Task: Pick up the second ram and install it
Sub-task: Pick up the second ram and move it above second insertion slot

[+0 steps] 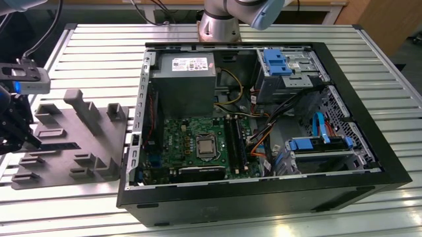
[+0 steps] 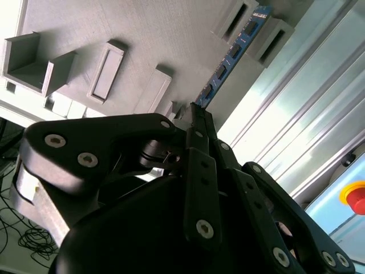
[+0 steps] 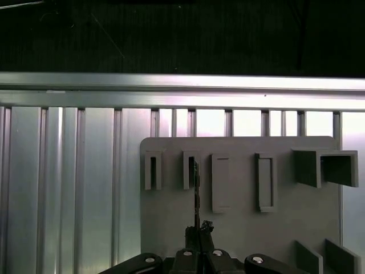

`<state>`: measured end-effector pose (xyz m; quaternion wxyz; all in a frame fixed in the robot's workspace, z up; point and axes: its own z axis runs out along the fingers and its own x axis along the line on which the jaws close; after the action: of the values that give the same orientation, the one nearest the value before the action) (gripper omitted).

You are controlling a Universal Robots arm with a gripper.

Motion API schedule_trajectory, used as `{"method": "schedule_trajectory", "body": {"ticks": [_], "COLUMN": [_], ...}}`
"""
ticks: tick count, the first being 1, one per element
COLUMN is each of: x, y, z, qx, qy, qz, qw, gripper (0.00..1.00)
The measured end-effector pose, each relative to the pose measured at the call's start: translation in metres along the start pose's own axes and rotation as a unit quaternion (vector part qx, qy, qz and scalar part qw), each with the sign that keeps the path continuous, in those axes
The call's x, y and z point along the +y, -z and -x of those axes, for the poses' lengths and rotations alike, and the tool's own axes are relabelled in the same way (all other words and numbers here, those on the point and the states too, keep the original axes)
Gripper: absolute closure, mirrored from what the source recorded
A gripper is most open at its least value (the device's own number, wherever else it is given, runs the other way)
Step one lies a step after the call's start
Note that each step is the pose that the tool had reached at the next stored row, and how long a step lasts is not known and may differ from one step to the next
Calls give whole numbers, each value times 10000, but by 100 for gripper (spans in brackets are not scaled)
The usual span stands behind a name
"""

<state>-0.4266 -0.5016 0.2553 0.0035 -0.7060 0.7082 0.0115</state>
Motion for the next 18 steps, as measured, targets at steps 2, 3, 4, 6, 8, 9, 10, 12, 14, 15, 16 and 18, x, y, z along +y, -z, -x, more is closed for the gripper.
{"method": "schedule_trajectory", "body": {"ticks": [2,3,4,6,8,9,10,12,14,15,16,18], "x": [0,0,0,0,0,0,0,0,0,0,0,0], "y": [3,7,13,17,20,22,25,30,33,35,39,43], "z": [0,0,0,0,0,0,0,1,1,1,1,1], "qx": [-1,-1,-1,-1,-2,-2,-1,-2,-2,-2,-2,-2], "qy": [0,0,0,0,0,0,0,0,0,0,0,0], "qz": [-1,0,-1,-2,-3,-3,-4,-4,-5,-5,-5,-6], "qw": [10000,10000,10000,10000,10000,10000,10000,10000,10000,10000,10000,10000], "gripper": [88,88,88,88,88,88,88,88,88,88,88,88]}}
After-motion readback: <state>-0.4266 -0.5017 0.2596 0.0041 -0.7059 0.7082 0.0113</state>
